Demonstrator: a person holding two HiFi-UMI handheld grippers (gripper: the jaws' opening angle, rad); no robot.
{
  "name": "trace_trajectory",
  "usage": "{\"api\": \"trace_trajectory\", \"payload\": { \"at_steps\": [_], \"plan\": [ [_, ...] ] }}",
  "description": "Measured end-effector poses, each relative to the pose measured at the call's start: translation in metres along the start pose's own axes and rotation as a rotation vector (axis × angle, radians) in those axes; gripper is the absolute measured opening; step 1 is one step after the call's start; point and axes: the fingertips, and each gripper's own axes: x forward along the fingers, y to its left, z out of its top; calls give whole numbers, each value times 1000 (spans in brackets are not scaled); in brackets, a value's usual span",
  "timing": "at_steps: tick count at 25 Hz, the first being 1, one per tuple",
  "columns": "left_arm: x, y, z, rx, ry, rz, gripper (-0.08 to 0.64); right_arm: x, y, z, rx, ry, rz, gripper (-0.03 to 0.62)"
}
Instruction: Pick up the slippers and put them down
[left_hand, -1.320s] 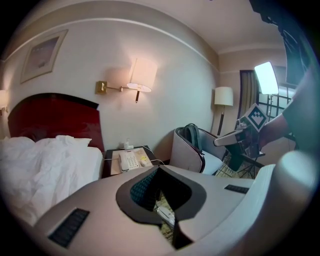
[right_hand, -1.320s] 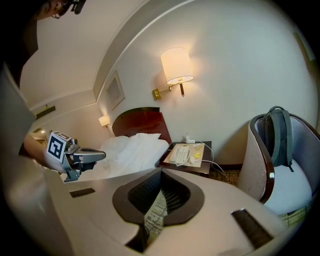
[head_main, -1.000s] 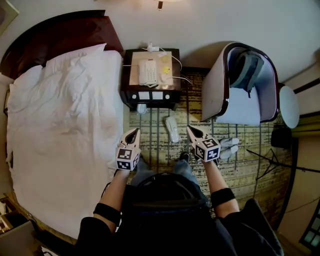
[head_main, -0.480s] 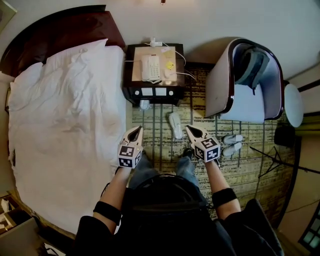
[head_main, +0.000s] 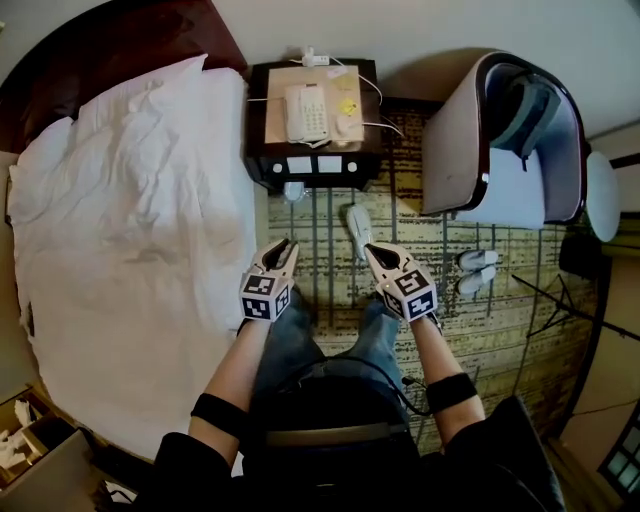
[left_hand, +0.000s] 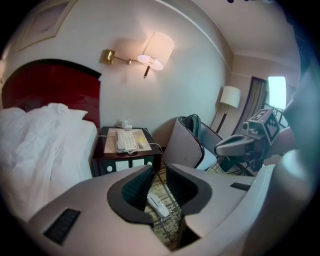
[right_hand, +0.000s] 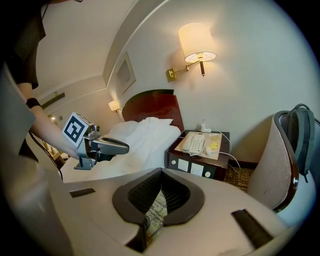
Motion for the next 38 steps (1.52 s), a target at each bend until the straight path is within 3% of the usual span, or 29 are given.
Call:
{"api": "trace_trajectory", "payload": {
  "at_steps": [2,8,15,26,29,33,38],
  "plan": [
    [17,13,-9,-64,16,-11,130,17,4,-3,-17,16,15,-2],
    [71,62,-48,-210,52,-37,192,80,12,-20,-55,71,46,-2],
    [158,131,-120,-414,36,-46,253,176,-2,-56,-103,116,58,-2],
    [305,236,-244,-619,-26,-40,324,348,-50,-161,-122,145,110,-2],
    [346,261,-276,-642,-24,-44,324,390,-65,-194,-116,149,118,-2],
    [394,288,-314,-609,14,-56,324,436,-83,-226,-115,140,131,-2],
    [435,325,-359,-579,57,2,325,480,-94,-250,-127,117,158,-2]
  ]
}}
